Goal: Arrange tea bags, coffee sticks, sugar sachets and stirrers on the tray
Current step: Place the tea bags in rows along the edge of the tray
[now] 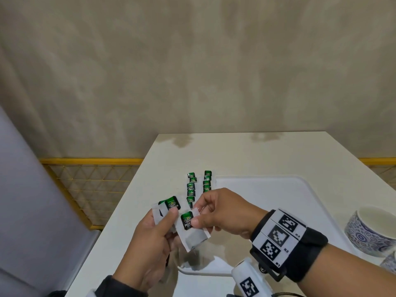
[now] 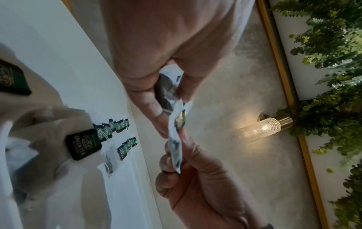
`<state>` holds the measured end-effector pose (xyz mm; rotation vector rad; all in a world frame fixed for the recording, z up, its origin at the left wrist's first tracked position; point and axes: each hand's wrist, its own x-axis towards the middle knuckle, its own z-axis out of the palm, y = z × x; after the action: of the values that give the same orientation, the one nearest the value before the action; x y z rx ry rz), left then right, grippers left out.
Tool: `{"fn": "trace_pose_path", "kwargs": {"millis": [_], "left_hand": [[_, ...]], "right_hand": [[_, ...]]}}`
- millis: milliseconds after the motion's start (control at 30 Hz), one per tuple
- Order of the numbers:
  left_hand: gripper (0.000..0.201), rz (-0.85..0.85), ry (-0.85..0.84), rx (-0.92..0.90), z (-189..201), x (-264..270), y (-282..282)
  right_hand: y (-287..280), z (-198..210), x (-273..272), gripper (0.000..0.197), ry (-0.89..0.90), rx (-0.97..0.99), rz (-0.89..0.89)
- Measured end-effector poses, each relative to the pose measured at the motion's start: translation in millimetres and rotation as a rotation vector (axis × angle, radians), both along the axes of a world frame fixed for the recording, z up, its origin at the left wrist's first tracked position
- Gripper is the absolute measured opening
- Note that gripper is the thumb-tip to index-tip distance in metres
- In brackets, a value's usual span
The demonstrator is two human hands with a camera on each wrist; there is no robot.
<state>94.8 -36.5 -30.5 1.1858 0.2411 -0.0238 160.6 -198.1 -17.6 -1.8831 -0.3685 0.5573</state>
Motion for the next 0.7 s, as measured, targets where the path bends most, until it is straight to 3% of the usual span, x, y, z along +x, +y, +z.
{"fn": "trace_pose_path", "kwargs": {"millis": [200, 400, 567, 633, 700], "left_hand": [[0.011, 0.195, 0.098, -0.06, 0.2, 1.6, 11.6], [0.009, 0.206, 0.146, -0.073, -0.6, 1.5, 15.5], [0.014, 0.194, 0.146, -0.056, -3.0, 2.1, 13.8], [0.013, 0.192, 0.147, -0.059, -2.6, 2.8, 12.9], [0.013, 0.19, 0.145, -0.052, -2.4, 3.4, 13.2]], "right_hand": [[-18.5, -10.2, 13.6, 0.017, 0.079, -0.211, -0.061], [-33.8, -19.9, 39.1, 0.015, 0.219, -0.353, -0.192], [-21.6, -24.1, 50.2, 0.019, 0.311, -0.334, -0.255], [-16.5, -22.9, 51.3, 0.013, 0.31, -0.367, -0.231], [-13.9, -22.7, 52.0, 0.022, 0.271, -0.454, -0.174]]}}
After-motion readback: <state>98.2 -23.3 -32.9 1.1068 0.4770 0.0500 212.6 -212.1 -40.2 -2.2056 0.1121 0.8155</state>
